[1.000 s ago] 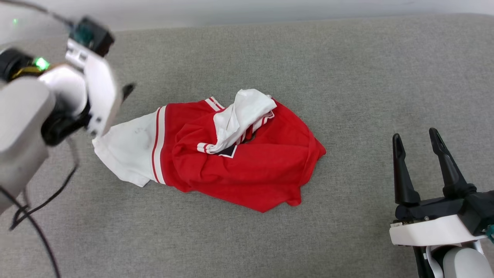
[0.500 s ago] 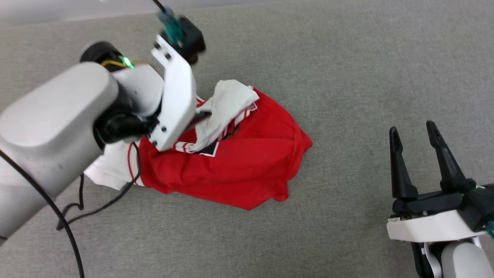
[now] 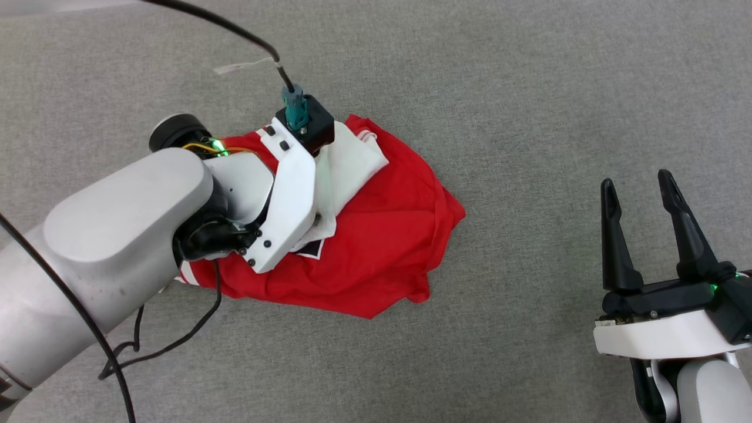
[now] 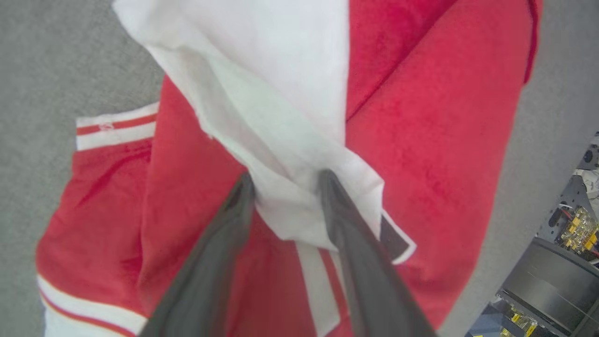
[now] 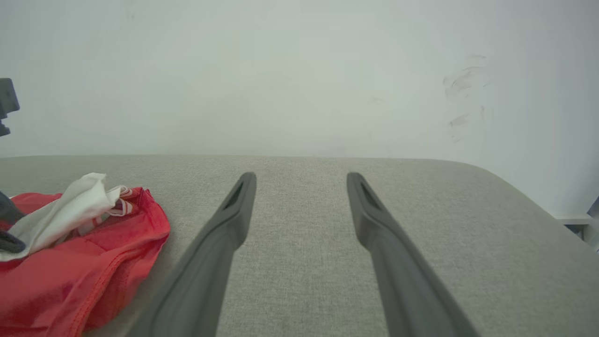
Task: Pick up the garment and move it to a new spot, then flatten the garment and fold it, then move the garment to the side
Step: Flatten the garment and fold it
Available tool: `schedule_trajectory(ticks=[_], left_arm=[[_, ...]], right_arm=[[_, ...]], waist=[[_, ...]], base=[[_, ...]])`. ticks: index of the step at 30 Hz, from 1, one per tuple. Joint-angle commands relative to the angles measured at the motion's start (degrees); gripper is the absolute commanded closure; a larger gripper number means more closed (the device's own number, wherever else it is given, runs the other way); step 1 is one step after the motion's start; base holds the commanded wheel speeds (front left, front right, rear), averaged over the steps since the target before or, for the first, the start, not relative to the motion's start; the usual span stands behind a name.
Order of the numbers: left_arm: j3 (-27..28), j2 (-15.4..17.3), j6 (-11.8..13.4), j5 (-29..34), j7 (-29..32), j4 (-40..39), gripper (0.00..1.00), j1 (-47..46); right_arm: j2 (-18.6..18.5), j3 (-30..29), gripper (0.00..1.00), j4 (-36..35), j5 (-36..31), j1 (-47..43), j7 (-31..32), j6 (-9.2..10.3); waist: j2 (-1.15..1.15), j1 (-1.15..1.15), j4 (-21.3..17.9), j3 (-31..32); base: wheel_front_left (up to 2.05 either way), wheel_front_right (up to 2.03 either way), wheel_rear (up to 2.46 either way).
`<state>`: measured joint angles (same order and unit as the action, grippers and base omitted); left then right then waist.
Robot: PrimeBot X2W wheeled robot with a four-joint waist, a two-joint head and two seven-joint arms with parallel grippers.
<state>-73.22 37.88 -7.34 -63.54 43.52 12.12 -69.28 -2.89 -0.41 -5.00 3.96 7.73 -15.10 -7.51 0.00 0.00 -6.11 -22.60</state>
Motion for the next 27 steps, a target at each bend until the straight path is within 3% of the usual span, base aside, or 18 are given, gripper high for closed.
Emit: schedule_trajectory(ticks=[1, 7, 11, 21, 27], left_arm=[[0.02, 0.13, -0.07, 0.18, -1.37, -0.48, 1.00, -0.91], [0.99, 0.32, -0.04, -1.30, -8.11, -3.39, 1.00, -4.82], [1.16, -1.55, -0.04, -2.14, -12.54, -6.09, 1.00, -7.03], [0.13, -12.93, -0.05, 2.90, -20.68, -1.20, 1.00, -6.96], [-0.16, -19.99, -0.05, 11.63, -17.42, 5.58, 1.00, -0.31]], right_arm=[[0.03, 0.06, 0.00, -0.05, 0.05, 0.67, -0.09, 0.04], [0.03, 0.60, 0.00, 0.14, 0.50, 0.00, -0.10, 0.04], [0.02, 0.76, 0.00, -0.14, 0.93, 0.45, -0.09, 0.04], [0.03, -0.51, 0.00, -1.09, 2.03, 1.80, -0.09, 0.04], [0.05, -1.03, 0.00, -1.39, 2.61, 2.75, -0.09, 0.04]], waist=[[0.00, 0.00, 0.11, 0.40], [0.00, 0.00, -0.16, 1.68], [0.00, 0.00, -1.21, 1.22], [0.00, 0.00, -4.42, -2.82], [0.00, 0.00, -6.00, -5.44]], base=[[0.00, 0.00, 0.00], [0.00, 0.00, 0.00], [0.00, 0.00, 0.00], [0.00, 0.00, 0.00], [0.00, 0.00, 0.00]])
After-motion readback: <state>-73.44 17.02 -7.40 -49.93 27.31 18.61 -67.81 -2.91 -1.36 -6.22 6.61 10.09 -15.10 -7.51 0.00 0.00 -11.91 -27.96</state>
